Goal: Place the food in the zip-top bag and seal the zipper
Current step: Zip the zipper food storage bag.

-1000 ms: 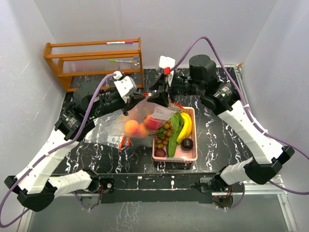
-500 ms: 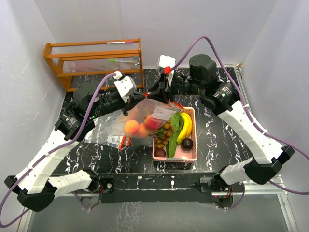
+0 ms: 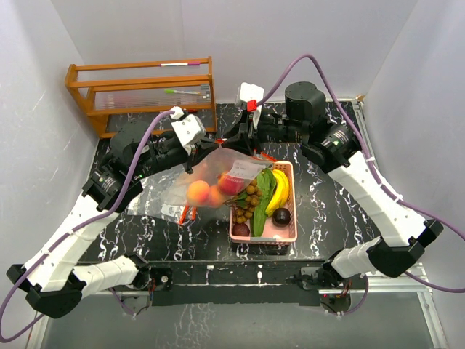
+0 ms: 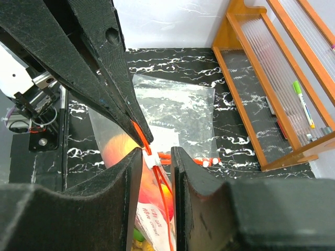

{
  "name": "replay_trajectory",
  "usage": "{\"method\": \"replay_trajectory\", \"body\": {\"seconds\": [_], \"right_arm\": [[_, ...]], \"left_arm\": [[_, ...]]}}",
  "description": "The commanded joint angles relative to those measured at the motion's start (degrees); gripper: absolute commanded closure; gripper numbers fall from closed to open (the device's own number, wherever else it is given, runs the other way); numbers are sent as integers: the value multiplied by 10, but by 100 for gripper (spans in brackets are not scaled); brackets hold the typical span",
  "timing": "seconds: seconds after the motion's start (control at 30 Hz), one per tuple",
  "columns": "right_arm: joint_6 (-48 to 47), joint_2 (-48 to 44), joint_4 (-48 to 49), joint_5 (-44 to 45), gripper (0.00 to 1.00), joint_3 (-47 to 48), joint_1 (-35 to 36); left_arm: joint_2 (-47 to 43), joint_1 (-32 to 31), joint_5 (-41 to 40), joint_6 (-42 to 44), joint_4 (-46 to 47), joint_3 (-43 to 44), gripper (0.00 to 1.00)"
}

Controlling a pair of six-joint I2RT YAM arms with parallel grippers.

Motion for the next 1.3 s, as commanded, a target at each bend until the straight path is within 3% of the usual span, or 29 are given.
{"method": "replay_trajectory", "body": {"seconds": [0.0, 0.07, 0.13, 0.17, 1.27], "right_arm": [[3, -14, 16, 4, 70, 12, -1], [4, -13, 16, 6, 78, 13, -1], [5, -12, 15, 9, 92, 14, -1], [5, -13, 15, 11, 92, 13, -1], [-5, -43, -10, 124, 92, -93, -1]], "left_arm": [[-16, 2, 3, 2, 21, 7, 100], [-16, 2, 3, 1, 22, 7, 100], [-17, 2, 2, 1, 23, 7, 100], [-18, 2, 2, 1, 24, 7, 100], [-37, 2, -89, 16, 38, 42, 100]]}}
